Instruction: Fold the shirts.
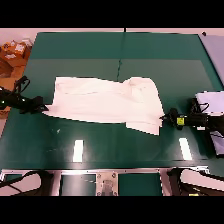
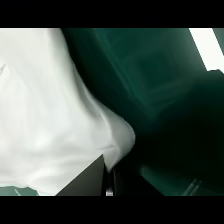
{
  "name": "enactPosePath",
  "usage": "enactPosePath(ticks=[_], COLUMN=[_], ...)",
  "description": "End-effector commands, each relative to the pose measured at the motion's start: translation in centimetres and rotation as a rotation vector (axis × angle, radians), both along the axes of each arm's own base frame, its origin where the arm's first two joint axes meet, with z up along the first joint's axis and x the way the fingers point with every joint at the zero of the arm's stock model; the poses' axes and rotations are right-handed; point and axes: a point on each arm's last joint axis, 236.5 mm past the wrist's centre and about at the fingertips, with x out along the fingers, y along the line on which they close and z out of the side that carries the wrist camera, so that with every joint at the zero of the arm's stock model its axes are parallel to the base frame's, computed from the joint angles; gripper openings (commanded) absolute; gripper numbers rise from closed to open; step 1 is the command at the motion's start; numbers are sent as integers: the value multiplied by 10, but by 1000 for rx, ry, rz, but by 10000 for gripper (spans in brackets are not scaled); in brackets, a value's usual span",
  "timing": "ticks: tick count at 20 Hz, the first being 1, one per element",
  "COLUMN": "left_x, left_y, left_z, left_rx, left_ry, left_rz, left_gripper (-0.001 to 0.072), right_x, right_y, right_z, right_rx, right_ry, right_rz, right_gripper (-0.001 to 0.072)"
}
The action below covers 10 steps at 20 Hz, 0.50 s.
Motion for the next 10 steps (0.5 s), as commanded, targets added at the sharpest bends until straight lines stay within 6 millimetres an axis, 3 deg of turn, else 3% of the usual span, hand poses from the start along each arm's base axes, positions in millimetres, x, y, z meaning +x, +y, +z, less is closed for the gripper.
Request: enactPosePath(ticks=[1, 3, 5, 6, 8, 10], left_x=[-1, 5, 19, 25, 34, 22], left_y=[0, 0, -2, -6, -18, -34], left_z=[4, 29, 80, 115, 205, 311], left_rx=[0, 7, 20, 24, 40, 85], left_ry=[1, -44, -162, -245, -481, -760], left_rz=[-5, -14, -32, -43, -59, -76], left_gripper=[17, 17, 17, 17, 17, 17], right_x=[15, 34, 55, 60, 58, 37], right_y=[3, 2, -3, -3, 1, 11], right_z=[29, 78, 158, 202, 303, 410], right_rx=[21, 7, -47, -85, -197, -343], right_ry=[-71, -186, -345, -429, -633, -869], right_rz=[44, 83, 112, 128, 156, 148], right_gripper=[18, 18, 18, 18, 18, 19])
